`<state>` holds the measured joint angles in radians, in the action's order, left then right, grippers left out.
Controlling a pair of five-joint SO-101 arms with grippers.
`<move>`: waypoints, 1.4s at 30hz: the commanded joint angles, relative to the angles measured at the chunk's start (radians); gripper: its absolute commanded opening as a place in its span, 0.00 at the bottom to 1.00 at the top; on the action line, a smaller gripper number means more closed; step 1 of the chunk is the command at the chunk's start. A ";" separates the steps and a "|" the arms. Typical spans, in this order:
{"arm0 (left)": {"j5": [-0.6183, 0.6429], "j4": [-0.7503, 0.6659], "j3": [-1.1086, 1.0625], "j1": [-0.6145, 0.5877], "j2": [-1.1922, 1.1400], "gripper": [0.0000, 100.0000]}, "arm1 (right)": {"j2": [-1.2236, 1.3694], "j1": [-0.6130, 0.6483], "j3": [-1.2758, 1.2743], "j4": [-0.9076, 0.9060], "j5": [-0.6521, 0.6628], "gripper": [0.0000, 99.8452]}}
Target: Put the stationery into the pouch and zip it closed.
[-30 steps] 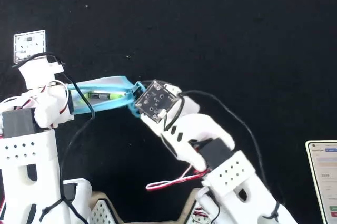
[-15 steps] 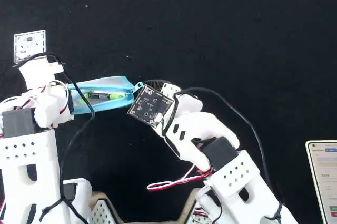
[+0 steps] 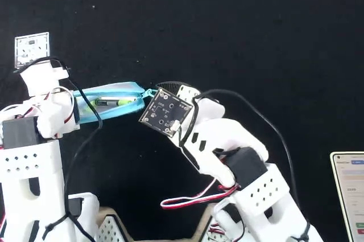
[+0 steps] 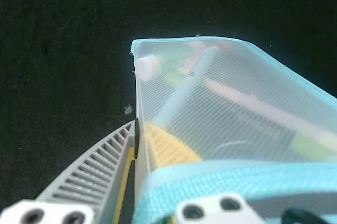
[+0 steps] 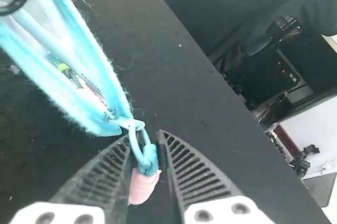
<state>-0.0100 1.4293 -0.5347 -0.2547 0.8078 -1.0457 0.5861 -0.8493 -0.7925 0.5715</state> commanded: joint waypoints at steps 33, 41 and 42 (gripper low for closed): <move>-0.072 0.201 0.486 0.101 -0.018 0.03 | -0.042 0.058 0.331 -0.003 0.008 0.01; -0.068 0.201 0.470 0.101 -0.029 0.03 | 0.102 0.121 0.430 -0.064 0.009 0.01; -0.068 0.203 0.472 0.099 -0.046 0.03 | 0.114 0.124 0.432 -0.064 0.009 0.01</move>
<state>-0.0698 1.6272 -0.1220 -0.1718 0.7879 -0.9797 0.6920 -0.4948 -0.8600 0.5715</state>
